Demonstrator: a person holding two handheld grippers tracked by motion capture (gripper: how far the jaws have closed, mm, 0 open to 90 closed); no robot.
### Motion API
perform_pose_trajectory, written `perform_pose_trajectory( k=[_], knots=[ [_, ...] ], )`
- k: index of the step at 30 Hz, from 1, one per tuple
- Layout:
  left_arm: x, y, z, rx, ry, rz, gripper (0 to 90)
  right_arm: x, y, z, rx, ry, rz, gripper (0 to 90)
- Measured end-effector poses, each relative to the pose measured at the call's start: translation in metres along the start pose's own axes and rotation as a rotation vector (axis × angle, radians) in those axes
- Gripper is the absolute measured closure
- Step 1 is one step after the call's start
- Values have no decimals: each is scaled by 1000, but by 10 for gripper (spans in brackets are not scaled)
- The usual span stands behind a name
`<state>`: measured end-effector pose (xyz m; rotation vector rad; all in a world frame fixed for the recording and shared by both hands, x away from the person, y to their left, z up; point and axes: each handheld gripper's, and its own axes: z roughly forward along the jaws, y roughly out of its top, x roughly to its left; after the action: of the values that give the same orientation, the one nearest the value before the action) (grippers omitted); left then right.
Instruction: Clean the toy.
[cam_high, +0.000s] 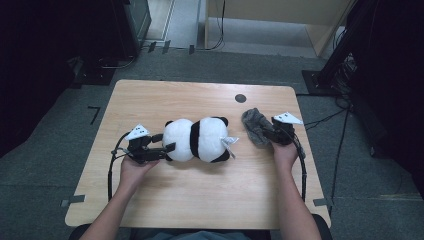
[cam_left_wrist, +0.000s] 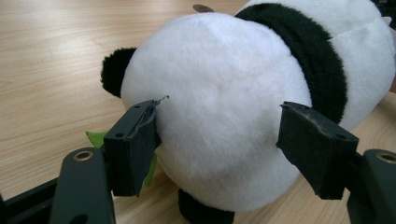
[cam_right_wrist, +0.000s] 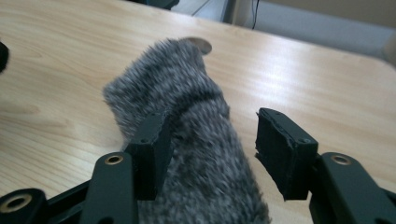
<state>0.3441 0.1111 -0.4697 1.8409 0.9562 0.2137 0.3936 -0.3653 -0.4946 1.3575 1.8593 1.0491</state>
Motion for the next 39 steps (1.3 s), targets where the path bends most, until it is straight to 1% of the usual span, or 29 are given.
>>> perform_pose_trajectory(
  k=[3, 5, 6, 7, 9, 10, 12, 13, 14, 16, 17, 18, 21, 22, 24, 25, 27, 29, 30, 32, 34, 36, 37, 39],
  knots=[
    [0, 0, 1, -3, 0, -5, 283, -2, -5, 4, 26, 18, 24, 466],
    [0, 0, 0, 1, -2, -14, 284, 0, -8, 7, 47, 33, 30, 468],
    [0, 0, 0, 4, -2, -25, 289, 3, -9, 8, 54, 42, 23, 474],
    [0, -1, -1, 4, -3, -32, 296, 5, -11, 10, 62, 40, 12, 486],
    [1, -1, -1, 2, -7, -40, 297, 11, -14, 13, 77, 52, 1, 502],
    [1, -2, -1, 2, -7, -40, 297, 13, -15, 14, 85, 49, -4, 521],
    [1, -2, -1, -1, -7, -36, 297, 17, -18, 16, 82, 48, -16, 538],
    [1, -2, -1, -1, -6, -33, 297, 18, -19, 17, 82, 38, -17, 544],
    [1, -2, -1, -2, -5, -31, 297, 19, -19, 17, 95, 35, -10, 544],
    [1, -3, 0, -2, -2, -32, 296, 19, -19, 19, 113, 42, -5, 533],
    [0, -3, 0, -3, 2, -34, 297, 18, -18, 20, 132, 51, 7, 523],
    [0, -3, 0, 0, 3, -36, 298, 16, -18, 20, 139, 60, 27, 520],
    [-1, -3, 0, -2, 3, -42, 297, 10, -19, 22, 153, 91, 98, 514],
    [0, -3, 0, -4, 1, -44, 297, 10, -19, 22, 153, 92, 107, 516],
    [0, -3, 0, -5, -1, -43, 297, 13, -19, 21, 154, 80, 84, 516],
    [0, -3, 0, -5, -6, -42, 301, 13, -19, 21, 154, 80, 82, 516],
    [0, -3, -2, -4, -9, -35, 322, 10, -20, 20, 155, 98, 87, 519],
    [1, -3, -2, -10, -12, -38, 342, 8, -20, 20, 154, 110, 100, 525],
    [2, -3, -2, -12, -16, -40, 342, 8, -20, 20, 155, 107, 91, 531],
    [2, -3, -2, -13, -15, -37, 342, 9, -19, 20, 152, 116, 75, 584],
    [1, -3, -3, -11, -9, -25, 342, 9, -17, 19, 158, 125, 81, 649],
    [2, -3, -4, -13, -8, -36, 367, 9, -16, 19, 166, 128, 66, 655],
    [3, -3, -4, -19, -15, -44, 375, 9, -16, 19, 167, 132, 60, 664],
    [3, -2, -5, -24, -17, -50, 372, 8, -14, 19, 184, 136, 68, 693]
  ],
)
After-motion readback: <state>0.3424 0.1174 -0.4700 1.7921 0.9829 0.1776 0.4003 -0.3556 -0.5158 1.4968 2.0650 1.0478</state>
